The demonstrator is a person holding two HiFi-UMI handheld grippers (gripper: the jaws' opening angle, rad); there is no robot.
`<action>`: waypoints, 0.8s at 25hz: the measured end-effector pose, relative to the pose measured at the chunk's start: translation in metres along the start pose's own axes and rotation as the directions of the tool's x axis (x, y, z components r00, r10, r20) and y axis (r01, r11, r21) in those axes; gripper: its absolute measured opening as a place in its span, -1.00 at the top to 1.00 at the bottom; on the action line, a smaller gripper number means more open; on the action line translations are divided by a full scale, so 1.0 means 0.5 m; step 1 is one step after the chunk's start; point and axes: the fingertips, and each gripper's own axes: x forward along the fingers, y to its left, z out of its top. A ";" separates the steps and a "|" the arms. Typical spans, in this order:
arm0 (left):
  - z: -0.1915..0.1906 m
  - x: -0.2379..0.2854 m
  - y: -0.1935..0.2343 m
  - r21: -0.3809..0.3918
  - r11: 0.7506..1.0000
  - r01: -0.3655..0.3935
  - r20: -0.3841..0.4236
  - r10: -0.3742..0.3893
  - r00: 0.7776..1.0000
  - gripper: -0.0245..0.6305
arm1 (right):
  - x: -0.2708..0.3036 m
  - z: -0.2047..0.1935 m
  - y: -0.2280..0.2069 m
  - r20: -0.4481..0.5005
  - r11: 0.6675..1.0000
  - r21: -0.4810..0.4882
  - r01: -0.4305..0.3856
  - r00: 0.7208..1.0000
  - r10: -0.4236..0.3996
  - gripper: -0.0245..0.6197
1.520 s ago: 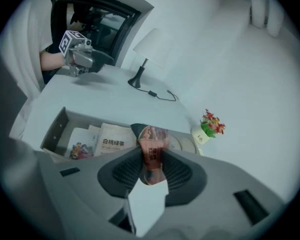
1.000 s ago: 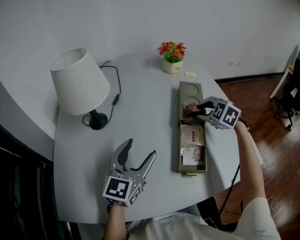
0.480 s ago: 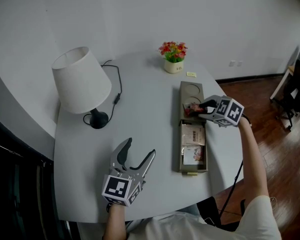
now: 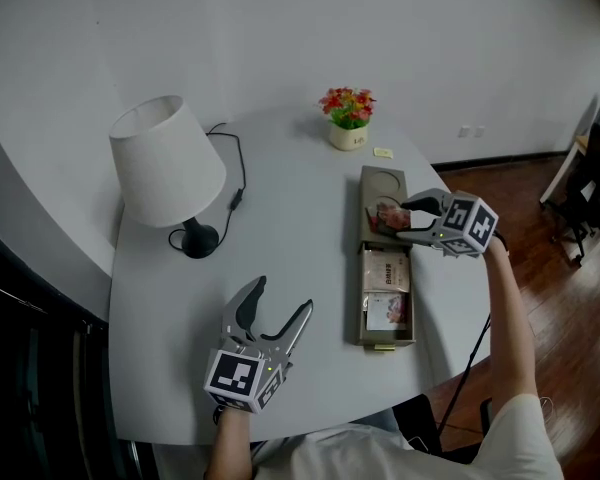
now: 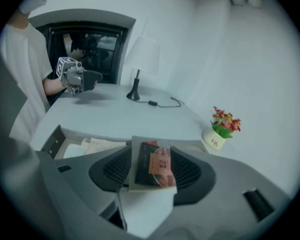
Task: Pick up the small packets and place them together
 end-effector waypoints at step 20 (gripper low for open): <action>0.013 0.012 -0.068 0.039 0.997 0.066 0.024 -0.067 0.997 -0.11 | -0.124 0.199 0.308 0.556 0.860 0.418 0.291 0.667 -0.496 -0.72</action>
